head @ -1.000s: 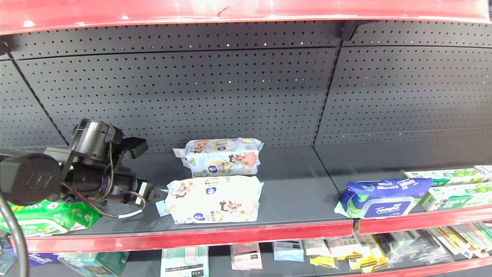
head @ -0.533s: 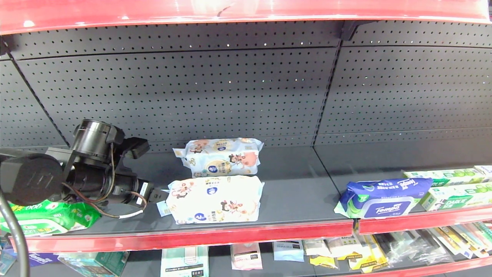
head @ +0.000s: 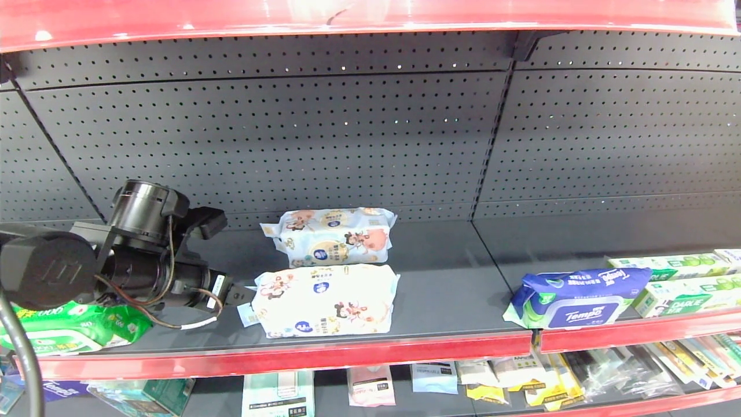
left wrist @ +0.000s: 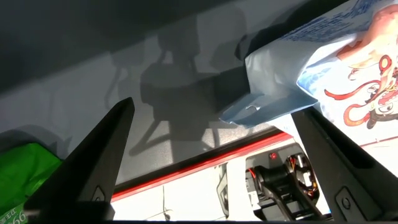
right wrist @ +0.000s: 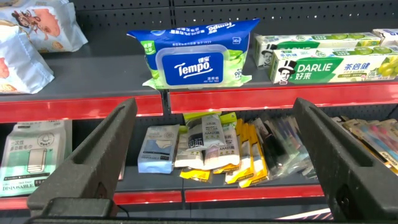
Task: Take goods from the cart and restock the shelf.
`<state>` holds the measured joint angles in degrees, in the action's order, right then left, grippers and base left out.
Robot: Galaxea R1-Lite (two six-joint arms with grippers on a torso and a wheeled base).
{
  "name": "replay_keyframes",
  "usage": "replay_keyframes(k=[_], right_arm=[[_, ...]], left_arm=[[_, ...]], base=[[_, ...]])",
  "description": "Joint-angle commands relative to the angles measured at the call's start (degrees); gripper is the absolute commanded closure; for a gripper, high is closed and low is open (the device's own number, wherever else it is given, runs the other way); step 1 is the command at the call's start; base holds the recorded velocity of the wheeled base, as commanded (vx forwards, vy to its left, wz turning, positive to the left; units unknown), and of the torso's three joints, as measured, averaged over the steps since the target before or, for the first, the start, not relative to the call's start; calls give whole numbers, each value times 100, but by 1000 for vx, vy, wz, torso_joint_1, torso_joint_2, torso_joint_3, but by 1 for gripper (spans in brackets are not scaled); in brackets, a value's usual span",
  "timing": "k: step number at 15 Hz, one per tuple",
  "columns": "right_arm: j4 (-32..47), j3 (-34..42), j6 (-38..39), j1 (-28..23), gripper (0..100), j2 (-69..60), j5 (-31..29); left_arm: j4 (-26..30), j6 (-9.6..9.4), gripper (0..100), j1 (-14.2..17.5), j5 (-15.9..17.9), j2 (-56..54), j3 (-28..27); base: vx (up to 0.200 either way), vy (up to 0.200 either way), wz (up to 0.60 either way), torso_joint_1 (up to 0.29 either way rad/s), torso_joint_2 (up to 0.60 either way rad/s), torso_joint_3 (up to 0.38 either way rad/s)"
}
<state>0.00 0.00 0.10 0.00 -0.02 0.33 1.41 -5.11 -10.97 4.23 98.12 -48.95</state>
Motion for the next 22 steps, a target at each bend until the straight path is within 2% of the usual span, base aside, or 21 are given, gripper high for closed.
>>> replay_keyframes(k=[1, 6, 8, 10, 11, 13, 15, 16, 17, 19, 20, 21, 22], right_arm=[[0, 0, -1, 0, 0, 2, 2], [0, 0, -1, 0, 0, 2, 2], [0, 0, -1, 0, 0, 2, 2], [0, 0, -1, 0, 0, 2, 2], [0, 0, -1, 0, 0, 2, 2], [0, 0, -1, 0, 0, 2, 2], [0, 0, -1, 0, 0, 2, 2], [0, 0, -1, 0, 0, 2, 2], [0, 0, -1, 0, 0, 2, 2], [0, 0, -1, 0, 0, 2, 2], [0, 0, -1, 0, 0, 2, 2], [0, 0, -1, 0, 0, 2, 2], [0, 0, -1, 0, 0, 2, 2]], left_arm=[[-1, 1, 0, -1, -1, -4, -1], [-10, 1, 0, 25, -10, -127, 61], [-18, -25, 0, 420, -36, -742, 148], [-1, -43, 0, 904, -1, -1823, 377], [-10, -43, 0, 974, -1, -2034, 456], [17, -52, 0, 1545, 131, -4381, 1449], [184, 1, 0, 1906, 386, -5778, 2073], [456, 194, 0, 2055, 570, -6850, 2478], [825, 230, 0, 2011, 755, -7694, 2627], [1616, 265, 0, 1581, 1388, -9162, 2697], [2029, 300, 0, 1440, 1396, -9803, 2812], [2126, 414, 0, 1440, 1080, -9812, 2935], [1986, 722, 0, 1440, 377, -9812, 3066]], base=[[0, 0, 0, 0, 0, 0], [0, 0, 0, 0, 0, 0], [0, 0, 0, 0, 0, 0], [0, 0, 0, 0, 0, 0], [0, 0, 0, 0, 0, 0], [0, 0, 0, 0, 0, 0], [0, 0, 0, 0, 0, 0], [0, 0, 0, 0, 0, 0], [0, 0, 0, 0, 0, 0], [0, 0, 0, 0, 0, 0], [0, 0, 0, 0, 0, 0], [0, 0, 0, 0, 0, 0], [0, 0, 0, 0, 0, 0]])
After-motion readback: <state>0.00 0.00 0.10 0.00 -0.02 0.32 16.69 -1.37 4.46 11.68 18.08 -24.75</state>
